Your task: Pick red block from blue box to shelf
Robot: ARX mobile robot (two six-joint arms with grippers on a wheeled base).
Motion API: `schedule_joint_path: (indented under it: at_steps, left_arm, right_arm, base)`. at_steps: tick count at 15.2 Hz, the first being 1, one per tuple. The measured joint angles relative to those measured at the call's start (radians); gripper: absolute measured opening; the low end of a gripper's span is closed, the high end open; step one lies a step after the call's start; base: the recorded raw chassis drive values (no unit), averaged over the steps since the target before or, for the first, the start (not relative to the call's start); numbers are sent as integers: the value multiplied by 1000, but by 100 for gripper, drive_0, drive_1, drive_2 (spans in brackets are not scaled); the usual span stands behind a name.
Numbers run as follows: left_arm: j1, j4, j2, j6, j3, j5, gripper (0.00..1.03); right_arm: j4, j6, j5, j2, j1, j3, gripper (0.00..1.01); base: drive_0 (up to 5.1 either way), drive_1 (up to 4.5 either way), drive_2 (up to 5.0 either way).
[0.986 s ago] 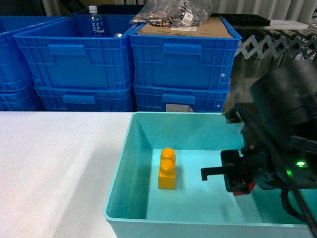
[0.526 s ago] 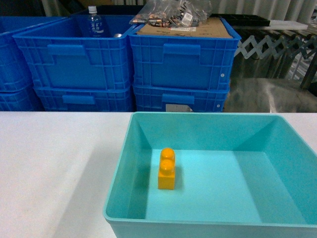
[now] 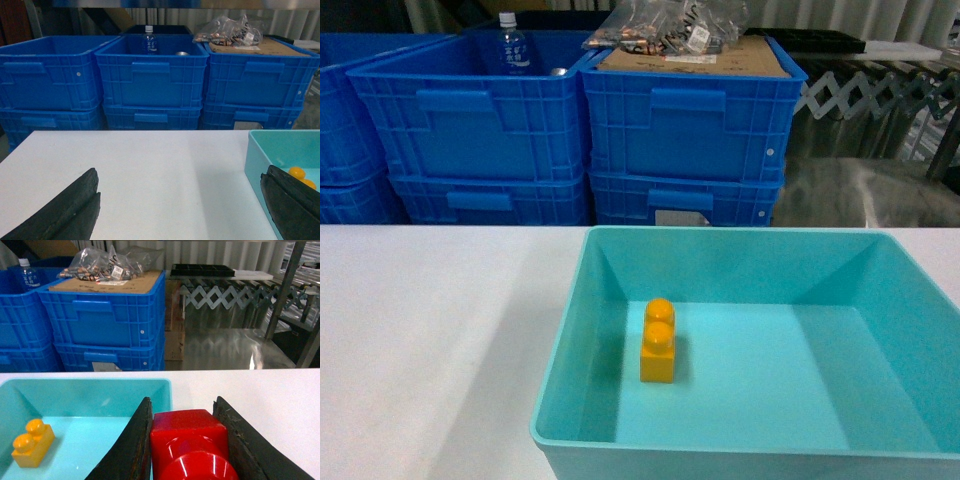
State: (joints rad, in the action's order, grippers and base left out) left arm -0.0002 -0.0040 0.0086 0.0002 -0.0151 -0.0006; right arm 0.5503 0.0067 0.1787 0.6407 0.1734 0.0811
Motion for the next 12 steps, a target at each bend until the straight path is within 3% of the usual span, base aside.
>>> schedule_joint_path:
  at_steps: [3, 4, 5, 12]
  left_arm:
    - [0, 0, 0, 0, 0, 0, 98]
    - [0, 0, 0, 0, 0, 0, 98]
    - [0, 0, 0, 0, 0, 0, 98]
    - [0, 0, 0, 0, 0, 0, 98]
  right_arm:
    - [-78, 0, -55, -111, -56, -33, 29]
    - [-109, 0, -101, -154, -89, -41, 29]
    - [-89, -1, -167, -171, -170, -69, 29]
    - [-252, -1, -179, -343, -174, -69, 29]
  base:
    - [0, 0, 0]
    - [0, 0, 0]
    - [0, 0, 0]
    - [0, 0, 0]
